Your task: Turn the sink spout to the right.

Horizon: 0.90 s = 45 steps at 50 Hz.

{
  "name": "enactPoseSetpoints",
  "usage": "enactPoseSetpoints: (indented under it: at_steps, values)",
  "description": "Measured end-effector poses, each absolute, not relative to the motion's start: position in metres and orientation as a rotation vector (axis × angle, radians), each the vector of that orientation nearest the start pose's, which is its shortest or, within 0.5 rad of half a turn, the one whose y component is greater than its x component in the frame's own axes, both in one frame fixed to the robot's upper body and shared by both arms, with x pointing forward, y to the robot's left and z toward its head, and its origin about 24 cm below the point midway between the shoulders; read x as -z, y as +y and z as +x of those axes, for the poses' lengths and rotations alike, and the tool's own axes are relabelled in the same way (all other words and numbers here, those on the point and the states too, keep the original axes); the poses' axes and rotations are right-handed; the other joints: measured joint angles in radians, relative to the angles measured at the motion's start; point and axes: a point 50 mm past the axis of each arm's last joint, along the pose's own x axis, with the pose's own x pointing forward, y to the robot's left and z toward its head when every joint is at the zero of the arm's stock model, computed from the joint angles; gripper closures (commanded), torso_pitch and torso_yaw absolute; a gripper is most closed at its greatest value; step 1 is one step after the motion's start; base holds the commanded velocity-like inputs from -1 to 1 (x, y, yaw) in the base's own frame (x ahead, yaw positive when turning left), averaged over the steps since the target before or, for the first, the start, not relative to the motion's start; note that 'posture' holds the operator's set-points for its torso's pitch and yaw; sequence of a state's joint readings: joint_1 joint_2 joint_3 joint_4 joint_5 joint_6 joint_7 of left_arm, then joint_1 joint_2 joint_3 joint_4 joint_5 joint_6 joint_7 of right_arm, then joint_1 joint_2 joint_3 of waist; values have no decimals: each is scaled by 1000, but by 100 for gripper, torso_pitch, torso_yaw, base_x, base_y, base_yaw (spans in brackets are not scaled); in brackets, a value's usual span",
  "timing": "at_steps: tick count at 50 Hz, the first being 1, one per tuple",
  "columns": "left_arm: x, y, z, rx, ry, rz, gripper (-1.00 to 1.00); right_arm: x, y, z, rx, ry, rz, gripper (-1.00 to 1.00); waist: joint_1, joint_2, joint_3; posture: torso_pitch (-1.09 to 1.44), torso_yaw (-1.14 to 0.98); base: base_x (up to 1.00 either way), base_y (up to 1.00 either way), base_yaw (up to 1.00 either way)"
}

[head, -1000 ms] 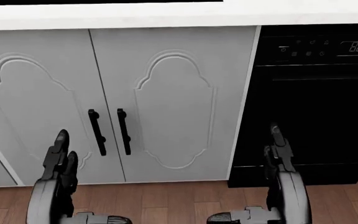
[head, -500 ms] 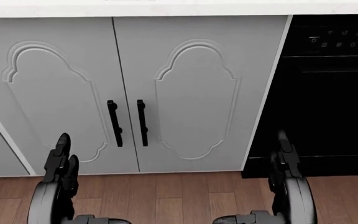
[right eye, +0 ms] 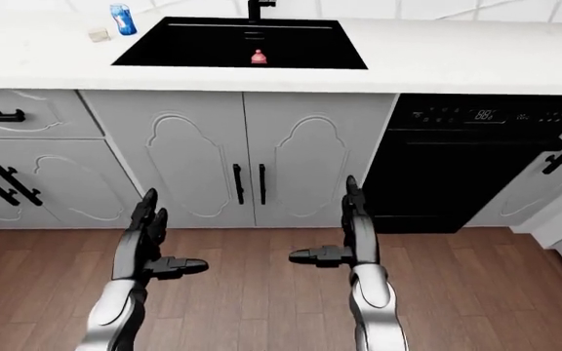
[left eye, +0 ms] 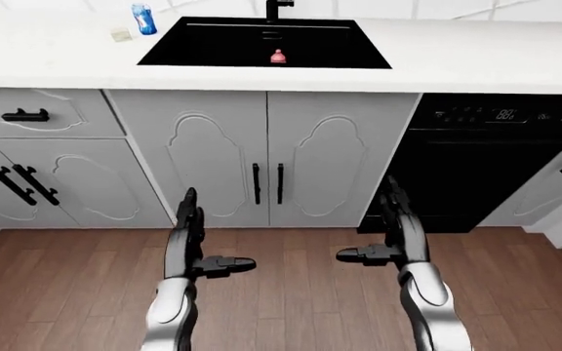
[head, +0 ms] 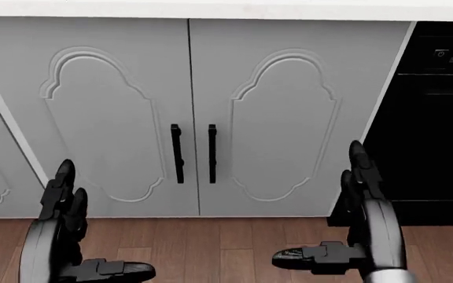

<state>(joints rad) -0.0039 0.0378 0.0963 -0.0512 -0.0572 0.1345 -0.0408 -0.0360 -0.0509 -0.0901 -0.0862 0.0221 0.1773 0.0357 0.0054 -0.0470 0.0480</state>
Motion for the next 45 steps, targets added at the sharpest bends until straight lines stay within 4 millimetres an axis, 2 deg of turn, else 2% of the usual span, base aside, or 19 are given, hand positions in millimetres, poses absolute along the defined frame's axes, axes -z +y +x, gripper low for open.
enactPoseSetpoints:
  at_steps: [6,10,18,23,27,30,36,45]
  values:
    - [-107,186,272,-33,-52,-21,-100,-118,-187,302,126,-33,-128,-100,2,30,-37,0,0,0,0,0]
    - [-140,190,277,-28,-112,3,-100,-153,-190,308,147,-87,-135,-100,6,39,-48,0,0,0,0,0]
    - [-189,196,288,-25,-109,42,-100,-210,-195,309,106,-120,-81,-100,2,41,-38,0,0,0,0,0]
    - [-215,215,301,-81,-103,41,-100,-237,-201,320,120,-115,-121,-100,0,43,-25,0,0,0,0,0]
    - [-242,218,300,-109,-151,60,-100,-272,-208,314,140,-169,-136,-100,2,46,-15,0,0,0,0,0]
    - [-253,219,303,-111,-170,60,-100,-294,-211,310,151,-218,-144,-100,2,46,-17,0,0,0,0,0]
    - [-261,223,304,-131,-165,60,-100,-313,-219,310,177,-235,-152,-100,-3,44,-8,0,0,1,0,0]
    - [-284,219,299,-134,-212,77,-100,-321,-213,308,150,-252,-165,-100,-3,48,-4,0,0,15,0,0]
